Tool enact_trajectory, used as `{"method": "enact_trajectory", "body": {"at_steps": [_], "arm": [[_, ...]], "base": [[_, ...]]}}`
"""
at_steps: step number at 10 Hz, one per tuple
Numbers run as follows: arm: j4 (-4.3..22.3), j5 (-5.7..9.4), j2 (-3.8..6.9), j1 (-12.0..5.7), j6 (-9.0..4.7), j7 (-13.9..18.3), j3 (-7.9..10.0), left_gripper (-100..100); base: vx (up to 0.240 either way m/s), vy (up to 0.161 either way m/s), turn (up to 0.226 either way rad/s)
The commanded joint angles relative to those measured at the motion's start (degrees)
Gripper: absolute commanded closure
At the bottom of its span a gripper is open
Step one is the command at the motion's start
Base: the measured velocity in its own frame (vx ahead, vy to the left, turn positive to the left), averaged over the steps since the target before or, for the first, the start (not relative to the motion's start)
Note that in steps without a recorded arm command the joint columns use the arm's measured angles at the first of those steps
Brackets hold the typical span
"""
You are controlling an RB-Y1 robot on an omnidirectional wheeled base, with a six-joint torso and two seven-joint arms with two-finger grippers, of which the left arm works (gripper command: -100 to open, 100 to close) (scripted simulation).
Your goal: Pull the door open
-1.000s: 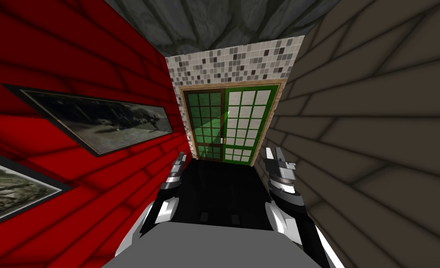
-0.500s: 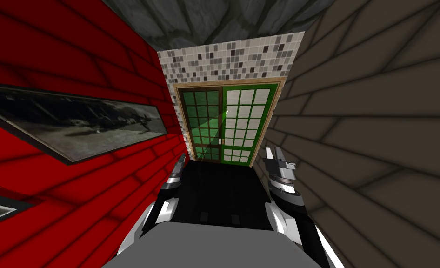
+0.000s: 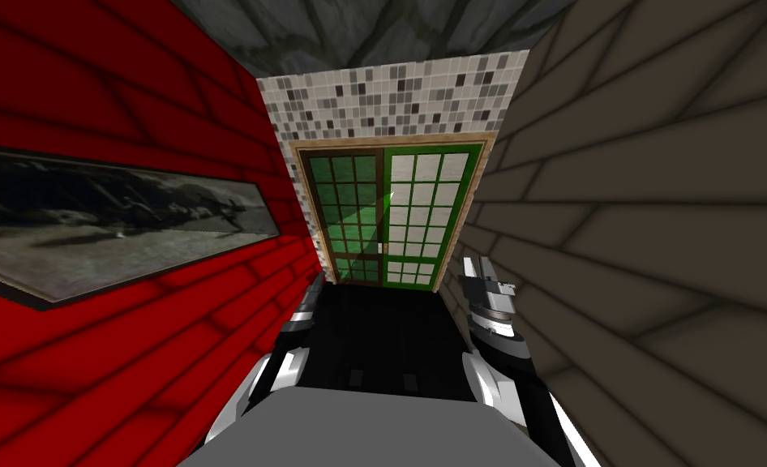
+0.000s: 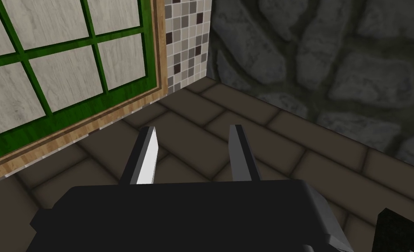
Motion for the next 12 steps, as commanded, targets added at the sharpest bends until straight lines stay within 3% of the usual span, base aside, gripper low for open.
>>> {"method": "enact_trajectory", "body": {"at_steps": [1,12], "arm": [[2.1,-0.55,-0.03,-0.64,-0.54,-2.3,0.54,-100],[14.8,-4.06,-0.11,-3.78,-3.47,-16.5,4.41,-100]], "base": [[0.099,-0.043,-0.053],[0.105,-0.032,-0.056]]}}
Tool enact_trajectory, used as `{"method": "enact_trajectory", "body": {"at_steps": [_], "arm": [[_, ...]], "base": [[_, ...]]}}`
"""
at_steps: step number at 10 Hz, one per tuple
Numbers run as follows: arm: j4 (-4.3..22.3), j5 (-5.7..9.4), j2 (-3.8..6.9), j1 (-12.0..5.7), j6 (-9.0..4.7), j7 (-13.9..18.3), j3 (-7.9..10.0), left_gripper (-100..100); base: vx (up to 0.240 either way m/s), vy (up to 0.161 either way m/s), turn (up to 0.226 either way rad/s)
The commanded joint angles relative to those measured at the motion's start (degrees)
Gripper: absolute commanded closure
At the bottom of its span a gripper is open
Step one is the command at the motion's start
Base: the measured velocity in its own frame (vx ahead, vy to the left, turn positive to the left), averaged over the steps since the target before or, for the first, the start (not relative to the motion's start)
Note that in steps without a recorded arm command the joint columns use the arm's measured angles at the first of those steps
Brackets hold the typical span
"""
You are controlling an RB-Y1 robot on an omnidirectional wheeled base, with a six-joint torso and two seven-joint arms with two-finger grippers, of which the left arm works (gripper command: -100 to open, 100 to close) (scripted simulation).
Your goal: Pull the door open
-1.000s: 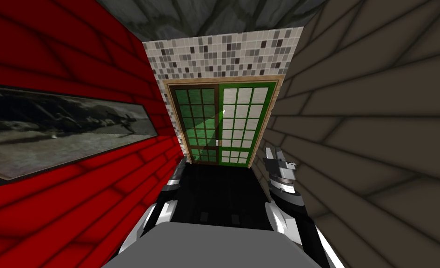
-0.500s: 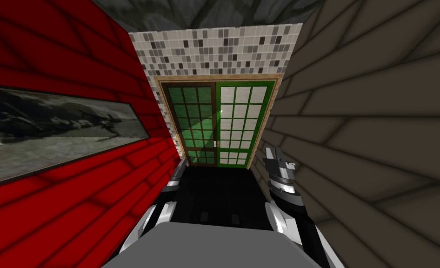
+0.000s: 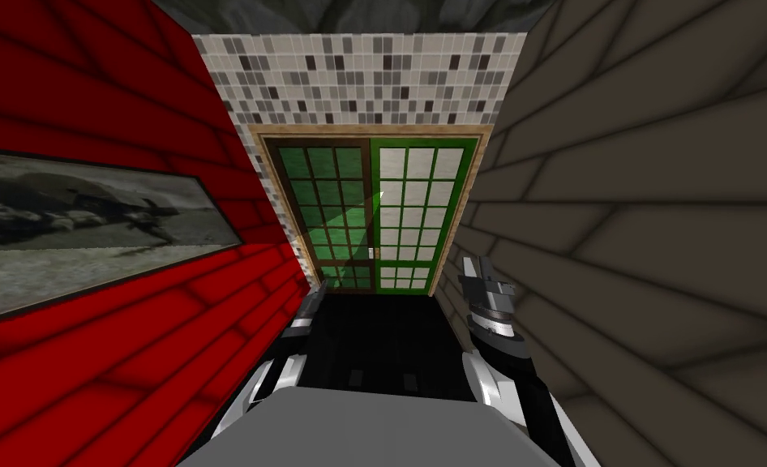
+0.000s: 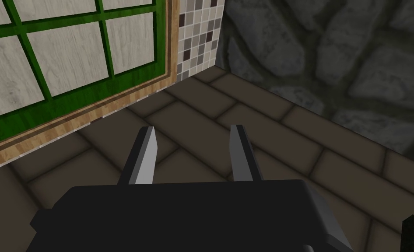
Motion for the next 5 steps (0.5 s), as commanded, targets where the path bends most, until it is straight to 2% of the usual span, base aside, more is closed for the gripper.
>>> {"method": "enact_trajectory", "body": {"at_steps": [1,5], "arm": [[1.8,-0.54,-0.11,-0.31,-0.50,-2.3,0.56,-100],[6.4,-1.81,-0.37,-1.48,-1.56,-7.4,1.95,-100]], "base": [[0.101,-0.038,-0.066],[0.110,-0.038,-0.051]]}}
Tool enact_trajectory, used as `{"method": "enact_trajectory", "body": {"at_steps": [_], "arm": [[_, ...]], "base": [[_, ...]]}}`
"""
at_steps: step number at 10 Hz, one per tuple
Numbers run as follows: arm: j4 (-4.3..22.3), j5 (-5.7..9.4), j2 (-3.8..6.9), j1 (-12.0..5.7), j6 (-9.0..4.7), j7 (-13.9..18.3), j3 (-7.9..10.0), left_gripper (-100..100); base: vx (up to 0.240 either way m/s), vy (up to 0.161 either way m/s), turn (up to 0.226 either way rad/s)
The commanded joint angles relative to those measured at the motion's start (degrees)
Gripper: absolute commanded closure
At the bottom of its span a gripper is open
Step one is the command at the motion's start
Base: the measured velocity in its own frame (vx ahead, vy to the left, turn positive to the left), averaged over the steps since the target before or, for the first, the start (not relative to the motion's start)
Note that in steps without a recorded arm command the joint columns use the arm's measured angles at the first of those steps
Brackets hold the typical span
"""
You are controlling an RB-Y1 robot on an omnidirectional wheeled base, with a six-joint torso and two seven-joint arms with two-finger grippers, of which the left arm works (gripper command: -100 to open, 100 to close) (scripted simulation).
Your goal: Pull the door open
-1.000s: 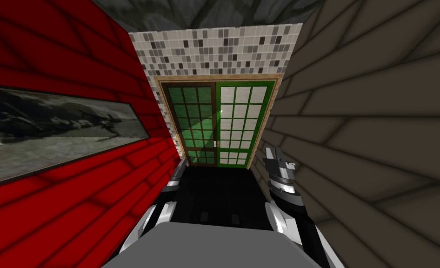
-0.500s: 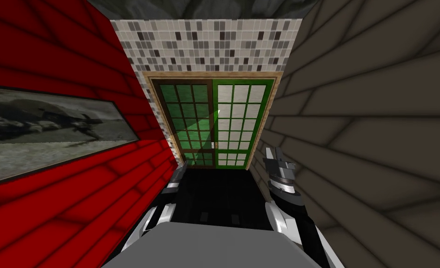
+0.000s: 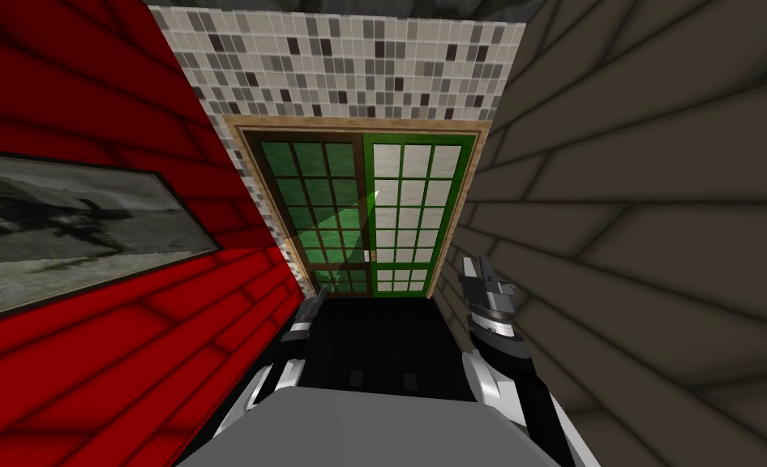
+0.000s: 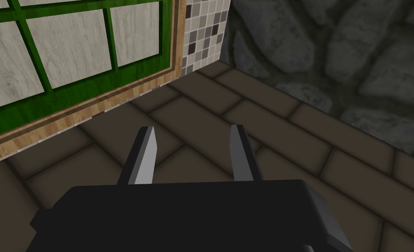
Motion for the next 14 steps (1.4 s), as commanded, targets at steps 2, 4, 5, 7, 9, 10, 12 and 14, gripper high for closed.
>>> {"method": "enact_trajectory", "body": {"at_steps": [2,4,5,7,9,10,12,14], "arm": [[3.3,-0.86,-0.35,-0.96,-0.84,-3.6,0.90,-100],[5.6,-1.49,-0.52,-1.54,-1.36,-6.1,1.58,-100],[6.6,-1.78,-0.64,-1.82,-1.60,-7.3,1.90,-100],[8.7,-2.37,-0.89,-2.38,-2.09,-9.7,2.54,-100],[10.8,-2.95,-1.13,-2.94,-2.58,-12.1,3.18,-100],[11.9,-3.24,-1.27,-3.21,-2.82,-13.2,3.49,-100],[13.8,-3.77,-1.58,-3.74,-3.26,-15.4,4.07,-100],[15.7,-4.30,-1.89,-4.27,-3.71,-17.5,4.64,-100]], "base": [[0.105,-0.019,-0.064],[0.107,-0.007,-0.053],[0.124,-0.008,-0.057],[0.105,-0.036,-0.059],[0.105,-0.029,-0.052],[0.113,-0.031,-0.052],[0.103,-0.024,-0.049],[0.114,-0.012,-0.052]]}}
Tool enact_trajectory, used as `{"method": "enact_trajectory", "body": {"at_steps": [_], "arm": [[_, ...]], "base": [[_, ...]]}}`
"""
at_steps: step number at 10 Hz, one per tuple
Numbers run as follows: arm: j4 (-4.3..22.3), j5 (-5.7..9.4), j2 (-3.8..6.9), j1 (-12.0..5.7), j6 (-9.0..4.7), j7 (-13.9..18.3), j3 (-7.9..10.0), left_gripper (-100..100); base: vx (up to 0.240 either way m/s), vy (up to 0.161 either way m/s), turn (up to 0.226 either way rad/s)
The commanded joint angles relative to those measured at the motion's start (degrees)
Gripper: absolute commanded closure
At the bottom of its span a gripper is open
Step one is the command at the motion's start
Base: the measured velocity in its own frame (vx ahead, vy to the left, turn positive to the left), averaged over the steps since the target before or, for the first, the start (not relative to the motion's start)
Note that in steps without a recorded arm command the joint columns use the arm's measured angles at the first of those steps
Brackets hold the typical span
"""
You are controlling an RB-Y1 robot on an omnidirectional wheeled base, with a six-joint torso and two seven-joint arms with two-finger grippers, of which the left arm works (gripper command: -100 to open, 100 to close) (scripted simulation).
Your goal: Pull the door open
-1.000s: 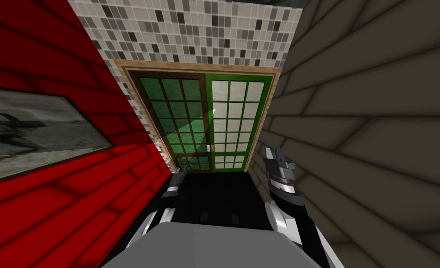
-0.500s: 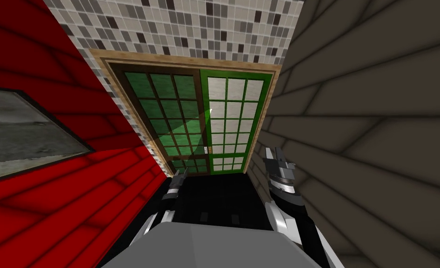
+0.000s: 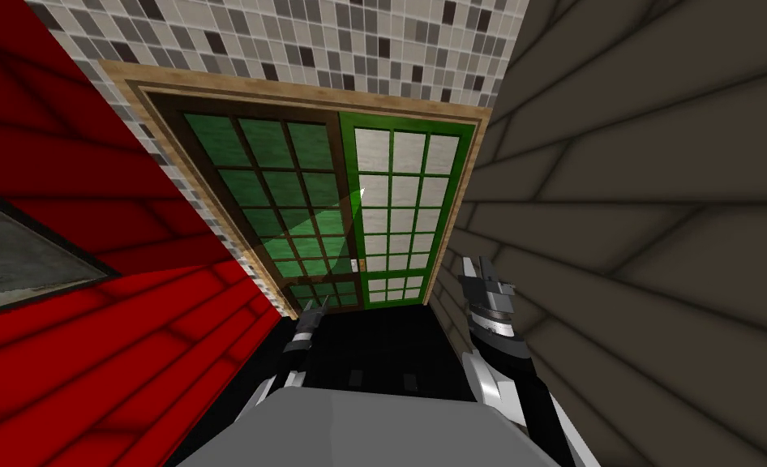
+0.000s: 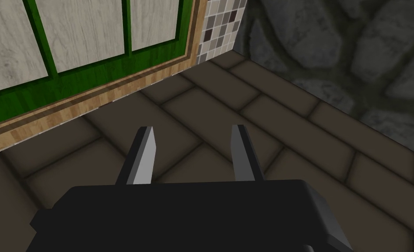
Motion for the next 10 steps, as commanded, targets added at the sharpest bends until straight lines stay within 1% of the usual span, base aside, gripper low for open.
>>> {"method": "enact_trajectory", "body": {"at_steps": [1,2,3,6,10], "arm": [[1.6,-0.41,-0.13,-0.55,-0.28,-1.8,0.51,-100],[2.5,-0.65,-0.30,-0.79,-0.48,-2.8,0.76,-100],[4.1,-1.11,-0.65,-1.27,-0.86,-4.6,1.25,-100],[6.5,-1.79,-1.18,-1.98,-1.43,-7.3,1.98,-100],[10.7,-2.98,-2.41,-3.38,-2.42,-12.2,3.22,-100]], "base": [[0.107,-0.011,-0.042],[0.108,-0.017,-0.050],[0.138,-0.010,-0.078],[0.127,-0.006,-0.048],[0.139,-0.012,-0.064]]}}
